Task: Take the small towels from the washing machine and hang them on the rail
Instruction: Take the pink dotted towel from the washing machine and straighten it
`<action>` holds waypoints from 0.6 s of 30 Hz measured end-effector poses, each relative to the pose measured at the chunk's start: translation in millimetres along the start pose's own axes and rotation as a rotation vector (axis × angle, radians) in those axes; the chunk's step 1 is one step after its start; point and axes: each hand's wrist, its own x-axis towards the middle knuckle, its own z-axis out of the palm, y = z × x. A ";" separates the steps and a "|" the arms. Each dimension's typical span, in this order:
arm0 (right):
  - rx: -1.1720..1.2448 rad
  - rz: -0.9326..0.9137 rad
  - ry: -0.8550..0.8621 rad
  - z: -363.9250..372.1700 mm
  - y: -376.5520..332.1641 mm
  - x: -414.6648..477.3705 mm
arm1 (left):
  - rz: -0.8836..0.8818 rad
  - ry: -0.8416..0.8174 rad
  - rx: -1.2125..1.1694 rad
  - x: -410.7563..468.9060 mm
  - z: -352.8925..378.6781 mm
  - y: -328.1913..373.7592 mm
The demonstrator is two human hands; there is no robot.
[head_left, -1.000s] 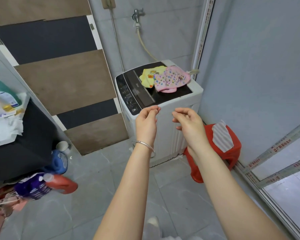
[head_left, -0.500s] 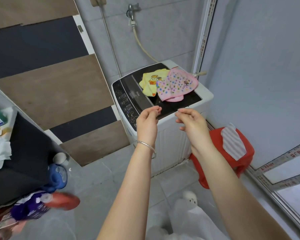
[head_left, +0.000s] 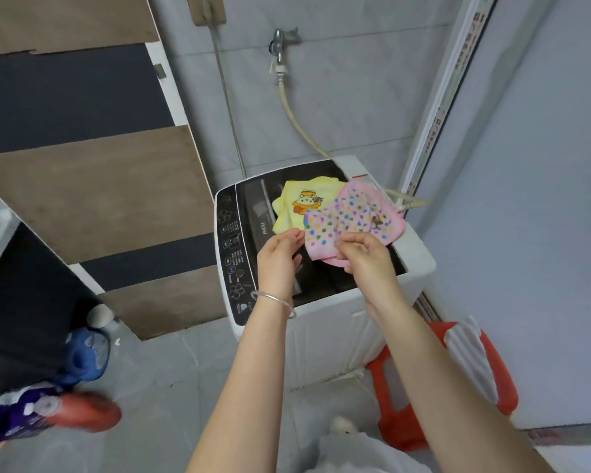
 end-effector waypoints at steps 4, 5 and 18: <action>-0.095 0.025 -0.073 -13.2 1.7 50.2 | -0.018 0.061 -0.078 32.0 24.6 -8.2; -0.120 0.036 -0.087 -15.5 3.9 60.8 | -0.015 0.070 -0.084 38.0 28.9 -11.5; -0.763 -0.057 -0.219 -3.4 73.4 142.2 | -0.152 0.137 0.013 103.2 36.7 -44.8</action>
